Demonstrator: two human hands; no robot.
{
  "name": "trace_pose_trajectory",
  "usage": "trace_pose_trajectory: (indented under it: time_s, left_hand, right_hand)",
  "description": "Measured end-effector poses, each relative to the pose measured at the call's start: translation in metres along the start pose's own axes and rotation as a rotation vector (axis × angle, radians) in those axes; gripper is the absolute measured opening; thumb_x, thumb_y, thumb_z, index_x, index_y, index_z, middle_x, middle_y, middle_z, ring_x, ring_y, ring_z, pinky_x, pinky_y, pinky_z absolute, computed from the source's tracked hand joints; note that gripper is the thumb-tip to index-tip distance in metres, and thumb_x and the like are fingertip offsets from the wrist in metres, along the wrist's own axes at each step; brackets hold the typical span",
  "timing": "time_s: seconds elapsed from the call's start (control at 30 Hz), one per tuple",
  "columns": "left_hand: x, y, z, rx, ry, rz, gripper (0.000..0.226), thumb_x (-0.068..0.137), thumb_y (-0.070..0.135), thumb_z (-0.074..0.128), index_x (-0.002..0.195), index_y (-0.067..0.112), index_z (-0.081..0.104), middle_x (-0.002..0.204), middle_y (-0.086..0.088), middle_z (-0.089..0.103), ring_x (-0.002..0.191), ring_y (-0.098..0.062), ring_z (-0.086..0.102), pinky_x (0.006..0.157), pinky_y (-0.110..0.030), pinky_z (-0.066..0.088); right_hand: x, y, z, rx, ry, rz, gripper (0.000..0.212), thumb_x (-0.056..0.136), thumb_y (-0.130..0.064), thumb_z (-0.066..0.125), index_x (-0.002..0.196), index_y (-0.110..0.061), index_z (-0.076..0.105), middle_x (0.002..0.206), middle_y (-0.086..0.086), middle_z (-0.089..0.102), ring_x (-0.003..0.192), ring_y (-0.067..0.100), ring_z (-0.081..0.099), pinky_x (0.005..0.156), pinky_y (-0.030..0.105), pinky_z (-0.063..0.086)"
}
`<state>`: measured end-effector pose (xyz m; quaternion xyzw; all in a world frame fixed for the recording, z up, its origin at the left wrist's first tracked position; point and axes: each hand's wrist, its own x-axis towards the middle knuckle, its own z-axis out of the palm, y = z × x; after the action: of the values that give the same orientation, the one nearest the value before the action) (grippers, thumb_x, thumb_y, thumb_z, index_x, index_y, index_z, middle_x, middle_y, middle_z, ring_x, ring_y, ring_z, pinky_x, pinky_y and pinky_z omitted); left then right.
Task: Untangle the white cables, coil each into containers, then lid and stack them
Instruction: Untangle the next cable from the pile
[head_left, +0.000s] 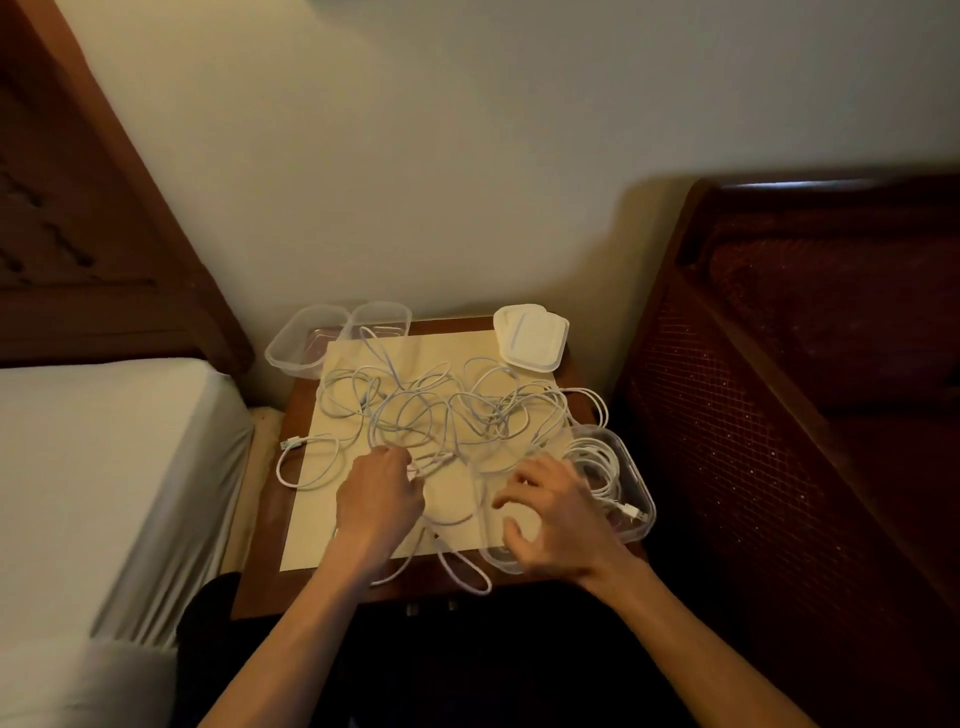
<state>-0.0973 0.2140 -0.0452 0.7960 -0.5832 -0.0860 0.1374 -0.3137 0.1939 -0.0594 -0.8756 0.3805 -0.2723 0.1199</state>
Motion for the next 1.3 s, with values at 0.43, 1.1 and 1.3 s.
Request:
trace_pose_trajectory:
  time_s: [0.43, 1.1, 1.3]
  left_hand:
    - [0.014, -0.044, 0.003, -0.186, 0.064, 0.02, 0.013, 0.089, 0.012, 0.06, 0.081, 0.015, 0.07, 0.08, -0.003, 0.07, 0.08, -0.028, 0.065, 0.064, -0.04, 0.052]
    - [0.085, -0.056, -0.012, -0.474, 0.222, 0.13, 0.013, 0.088, 0.009, 0.067, 0.097, 0.007, 0.076, 0.094, -0.007, 0.075, 0.079, -0.014, 0.064, 0.075, -0.026, 0.051]
    - [0.081, -0.068, -0.007, -0.478, 0.005, 0.136, 0.009, 0.087, 0.016, 0.07, 0.092, 0.014, 0.078, 0.093, 0.0, 0.075, 0.074, -0.011, 0.067, 0.073, -0.035, 0.057]
  right_hand:
    - [0.037, -0.043, 0.046, 0.096, -0.369, 0.16, 0.037, 0.083, -0.042, 0.067, 0.062, -0.013, 0.056, 0.066, 0.005, 0.06, 0.069, 0.025, 0.06, 0.059, 0.036, 0.045]
    - [0.137, 0.028, 0.016, -0.088, -0.242, 0.566, 0.031, 0.083, -0.024, 0.07, 0.111, -0.01, 0.066, 0.113, 0.009, 0.064, 0.101, 0.03, 0.062, 0.087, 0.045, 0.053]
    - [0.186, 0.033, -0.004, 0.132, -0.034, 0.564, 0.024, 0.09, -0.025, 0.065, 0.071, -0.012, 0.072, 0.068, 0.004, 0.069, 0.066, 0.019, 0.065, 0.072, 0.041, 0.057]
